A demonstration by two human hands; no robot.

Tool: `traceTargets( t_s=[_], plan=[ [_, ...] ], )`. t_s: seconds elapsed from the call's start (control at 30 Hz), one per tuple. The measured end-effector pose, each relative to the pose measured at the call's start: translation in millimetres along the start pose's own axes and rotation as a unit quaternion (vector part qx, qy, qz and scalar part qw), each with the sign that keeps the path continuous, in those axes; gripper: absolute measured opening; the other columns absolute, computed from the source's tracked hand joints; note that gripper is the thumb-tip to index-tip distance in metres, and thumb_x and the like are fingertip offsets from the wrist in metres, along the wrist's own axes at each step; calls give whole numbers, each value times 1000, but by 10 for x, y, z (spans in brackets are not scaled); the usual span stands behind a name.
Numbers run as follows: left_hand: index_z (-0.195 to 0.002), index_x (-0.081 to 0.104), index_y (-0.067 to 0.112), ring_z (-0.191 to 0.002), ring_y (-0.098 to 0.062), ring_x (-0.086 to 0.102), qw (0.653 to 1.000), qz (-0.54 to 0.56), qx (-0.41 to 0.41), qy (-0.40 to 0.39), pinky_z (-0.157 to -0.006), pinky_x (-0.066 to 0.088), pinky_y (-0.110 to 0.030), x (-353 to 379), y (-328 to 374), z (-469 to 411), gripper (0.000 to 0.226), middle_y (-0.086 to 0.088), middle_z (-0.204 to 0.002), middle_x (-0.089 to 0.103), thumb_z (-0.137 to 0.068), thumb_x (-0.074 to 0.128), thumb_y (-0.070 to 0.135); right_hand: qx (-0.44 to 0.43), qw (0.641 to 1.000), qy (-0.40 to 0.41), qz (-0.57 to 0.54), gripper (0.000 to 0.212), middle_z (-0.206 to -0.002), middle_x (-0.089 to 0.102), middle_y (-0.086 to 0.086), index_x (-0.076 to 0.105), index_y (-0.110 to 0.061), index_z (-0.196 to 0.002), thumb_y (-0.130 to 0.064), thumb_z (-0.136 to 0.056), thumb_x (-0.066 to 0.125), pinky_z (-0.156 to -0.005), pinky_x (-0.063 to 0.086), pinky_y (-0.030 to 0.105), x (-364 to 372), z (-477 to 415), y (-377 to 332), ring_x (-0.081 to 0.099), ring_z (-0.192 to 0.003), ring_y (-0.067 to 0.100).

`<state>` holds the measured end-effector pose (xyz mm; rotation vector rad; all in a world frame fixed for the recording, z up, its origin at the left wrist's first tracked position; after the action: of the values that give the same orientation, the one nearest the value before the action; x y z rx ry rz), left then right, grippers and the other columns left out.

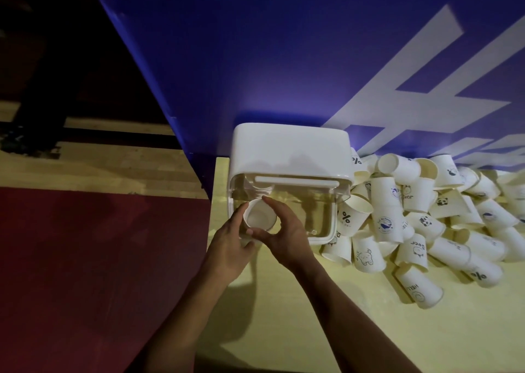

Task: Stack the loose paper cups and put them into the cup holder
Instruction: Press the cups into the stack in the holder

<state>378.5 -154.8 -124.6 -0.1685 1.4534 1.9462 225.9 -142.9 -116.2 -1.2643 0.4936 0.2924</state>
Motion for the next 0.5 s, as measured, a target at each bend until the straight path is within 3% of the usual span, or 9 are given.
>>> traceTargets(
  t_s=[0.13,0.2,0.27,0.33,0.4,0.5],
  plan=[
    [-152,33,49,-117,-5,63,1000,-3,17,13,-87,48,-14,-58,88,38,82,13,-137,61,-89,73,14,-6,1000,-13,-2,88,-139,51,-25,49,-35,-147,-47,-70,91,-105,36,15,-15,34,-79,46,-127,-7],
    [-150,42,42,-114,3,58,998,-7,38,49,-85,43,-5,-162,223,130,75,18,-135,61,-89,76,14,12,1000,-9,-18,95,-149,48,-20,41,-35,-154,-55,-73,87,-109,35,17,-98,127,-55,42,-135,-4],
    [-144,55,24,-110,8,52,990,-13,81,112,-85,38,3,-268,429,264,65,11,-132,63,-87,77,5,44,998,17,-39,91,-153,48,-16,37,-37,-156,-59,-78,80,-112,40,27,-281,281,62,45,-138,3],
    [-134,65,14,-108,6,51,980,-28,122,157,-87,34,5,-288,647,391,53,-1,-133,66,-85,74,-4,54,997,43,-20,76,-148,54,-16,46,-37,-151,-60,-84,74,-109,46,31,-490,448,216,50,-134,3],
    [-129,68,17,-111,0,55,979,-22,143,141,-88,36,2,-112,869,407,46,0,-132,65,-89,70,-4,72,995,71,-2,59,-138,61,-18,57,-36,-141,-54,-87,74,-103,50,25,-768,622,405,56,-125,-1],
    [-129,67,22,-117,-8,60,982,-13,177,62,-94,48,-19,373,1231,340,43,10,-130,63,-92,68,1,98,989,113,-14,43,-121,67,-19,66,-33,-131,-40,-90,76,-88,48,11,-1222,856,674,62,-108,-5]
  ],
)
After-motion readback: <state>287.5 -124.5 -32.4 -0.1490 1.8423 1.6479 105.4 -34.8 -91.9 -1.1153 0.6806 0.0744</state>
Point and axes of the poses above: each hand's wrist, its own z-axis away from the middle knuckle, its own x-axis out of the palm, y = z × x, the point moved 9 cm from there along -z, towards the middle knuckle
